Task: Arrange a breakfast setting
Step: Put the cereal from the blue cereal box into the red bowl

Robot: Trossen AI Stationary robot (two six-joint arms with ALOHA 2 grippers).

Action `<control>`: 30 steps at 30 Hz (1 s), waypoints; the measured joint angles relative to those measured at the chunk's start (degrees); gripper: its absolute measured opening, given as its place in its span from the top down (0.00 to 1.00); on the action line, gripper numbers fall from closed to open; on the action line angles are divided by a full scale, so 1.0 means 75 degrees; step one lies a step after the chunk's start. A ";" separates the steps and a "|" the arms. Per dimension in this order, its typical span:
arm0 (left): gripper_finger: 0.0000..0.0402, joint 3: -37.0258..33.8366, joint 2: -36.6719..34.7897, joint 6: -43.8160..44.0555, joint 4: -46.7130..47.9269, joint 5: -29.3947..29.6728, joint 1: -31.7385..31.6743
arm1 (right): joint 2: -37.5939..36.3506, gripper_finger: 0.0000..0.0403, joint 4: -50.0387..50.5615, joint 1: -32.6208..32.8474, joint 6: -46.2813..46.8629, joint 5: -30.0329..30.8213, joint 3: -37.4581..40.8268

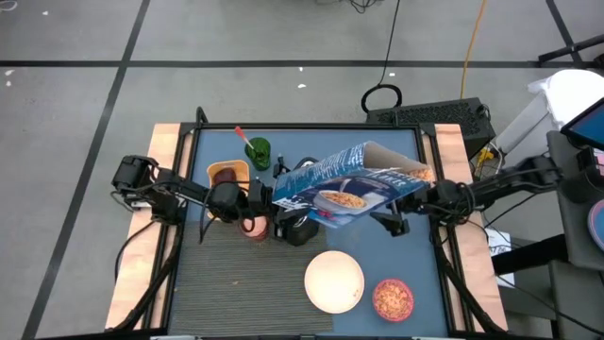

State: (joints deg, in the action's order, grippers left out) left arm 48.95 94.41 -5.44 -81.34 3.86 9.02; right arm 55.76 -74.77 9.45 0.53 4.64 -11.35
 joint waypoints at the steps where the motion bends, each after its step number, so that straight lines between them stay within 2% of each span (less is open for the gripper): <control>1: 0.28 0.0000 0.0000 -0.0014 0.0000 0.0001 0.0000 | 0.0137 0.02 -0.0134 0.0000 0.0066 -0.0014 0.0000; 10: 0.28 0.0000 0.0000 -0.0036 0.0000 0.0003 0.0000 | 0.1108 0.02 -0.0427 0.0000 0.0596 -0.0102 -0.0503; 16: 0.28 0.0000 0.0000 -0.0039 0.0000 0.0006 0.0000 | 0.1610 0.02 -0.0407 0.0003 0.0635 -0.1019 -0.0991; 30: 0.28 0.0000 0.0000 -0.0182 0.0003 0.0009 0.0000 | 0.2465 0.02 -0.0413 0.0003 0.0579 -0.1032 -0.1903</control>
State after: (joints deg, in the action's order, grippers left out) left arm 48.95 94.41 -6.81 -81.32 3.92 9.02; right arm 74.24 -77.87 9.47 4.87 -3.10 -25.63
